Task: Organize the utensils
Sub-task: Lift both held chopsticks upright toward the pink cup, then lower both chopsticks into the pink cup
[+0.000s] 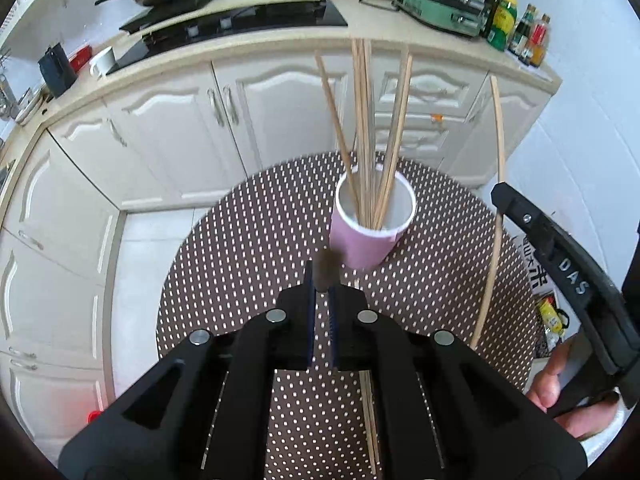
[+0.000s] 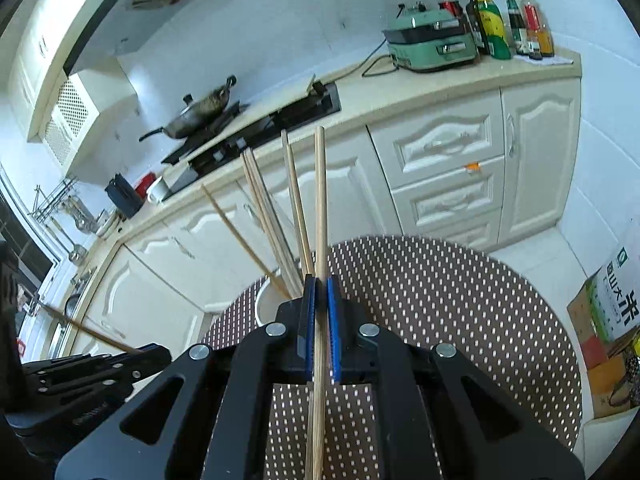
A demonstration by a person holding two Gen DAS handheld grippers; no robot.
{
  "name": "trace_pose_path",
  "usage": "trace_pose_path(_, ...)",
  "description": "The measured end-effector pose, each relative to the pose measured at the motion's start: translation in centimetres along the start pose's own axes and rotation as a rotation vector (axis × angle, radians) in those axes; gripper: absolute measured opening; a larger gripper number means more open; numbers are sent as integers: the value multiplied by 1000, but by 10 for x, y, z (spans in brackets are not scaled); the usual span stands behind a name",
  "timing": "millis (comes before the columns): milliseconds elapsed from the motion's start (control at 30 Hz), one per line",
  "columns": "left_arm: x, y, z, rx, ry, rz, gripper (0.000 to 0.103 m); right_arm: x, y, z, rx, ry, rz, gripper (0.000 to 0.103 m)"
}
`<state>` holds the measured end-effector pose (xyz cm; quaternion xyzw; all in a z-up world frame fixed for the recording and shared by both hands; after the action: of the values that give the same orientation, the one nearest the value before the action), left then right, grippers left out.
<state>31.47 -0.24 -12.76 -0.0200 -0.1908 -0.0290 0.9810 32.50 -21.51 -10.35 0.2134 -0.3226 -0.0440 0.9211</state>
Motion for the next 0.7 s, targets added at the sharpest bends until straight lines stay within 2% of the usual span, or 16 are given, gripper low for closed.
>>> trace_pose_path(467, 53, 11, 52, -157, -77, -58, 6, 53, 13, 3, -15, -152, 11, 5)
trace_pose_path(700, 73, 7, 65, -177, -83, -103, 6, 69, 17, -1, -30, -210, -2, 5)
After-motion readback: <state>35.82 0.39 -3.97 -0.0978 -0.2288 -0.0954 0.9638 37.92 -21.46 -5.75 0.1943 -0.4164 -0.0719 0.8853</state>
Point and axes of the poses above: each gripper's, at about its wrist camera, not at the fingertips, and z roughly against the way its jaws point, y to its left, x to its top, the point moved 3 cm from there along -z, roughly the way its jaws point, and after that the axes turned 8 degrees about y, right-handed, at the moved point
